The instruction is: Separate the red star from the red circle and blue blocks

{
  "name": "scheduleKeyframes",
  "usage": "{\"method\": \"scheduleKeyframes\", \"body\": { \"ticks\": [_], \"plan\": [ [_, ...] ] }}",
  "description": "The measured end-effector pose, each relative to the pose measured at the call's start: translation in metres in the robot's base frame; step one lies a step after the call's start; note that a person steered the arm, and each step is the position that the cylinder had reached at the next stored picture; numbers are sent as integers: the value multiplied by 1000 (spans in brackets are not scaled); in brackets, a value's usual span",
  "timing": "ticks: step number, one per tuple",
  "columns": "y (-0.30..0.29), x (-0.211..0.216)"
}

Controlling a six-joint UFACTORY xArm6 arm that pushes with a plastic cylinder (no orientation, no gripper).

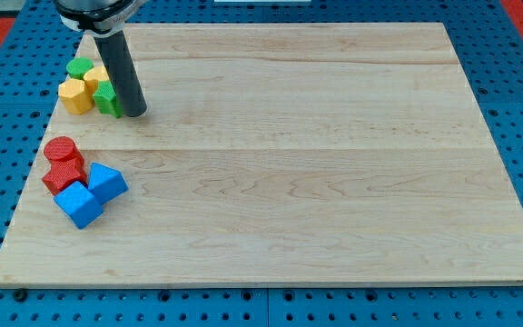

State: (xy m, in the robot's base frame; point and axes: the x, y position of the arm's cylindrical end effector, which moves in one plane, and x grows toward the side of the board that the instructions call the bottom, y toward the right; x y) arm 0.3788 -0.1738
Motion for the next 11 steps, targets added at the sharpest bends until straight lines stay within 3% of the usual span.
{"method": "scheduleKeyframes", "body": {
  "ticks": [3,4,5,6,7,8,9,11],
  "plan": [
    [19,2],
    [32,22],
    [-15,41],
    [-107,40],
    [-130,42],
    [-122,124],
    [-71,141],
    [34,41]
  ]
}}
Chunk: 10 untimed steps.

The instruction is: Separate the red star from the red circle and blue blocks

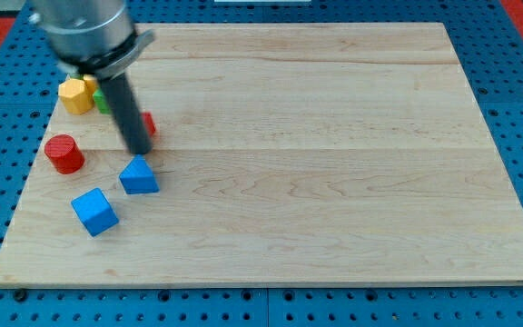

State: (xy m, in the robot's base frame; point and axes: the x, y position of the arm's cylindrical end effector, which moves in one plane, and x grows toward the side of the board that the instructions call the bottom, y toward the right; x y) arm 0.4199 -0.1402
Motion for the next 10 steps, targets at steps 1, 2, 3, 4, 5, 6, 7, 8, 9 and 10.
{"method": "scheduleKeyframes", "body": {
  "ticks": [1,2,3,4,5,6,7,8,9,10],
  "plan": [
    [8,-64],
    [22,-61],
    [38,-39],
    [-3,-43],
    [-41,-61],
    [-46,-87],
    [-48,-102],
    [-53,-133],
    [-67,-142],
    [-39,-109]
  ]
}}
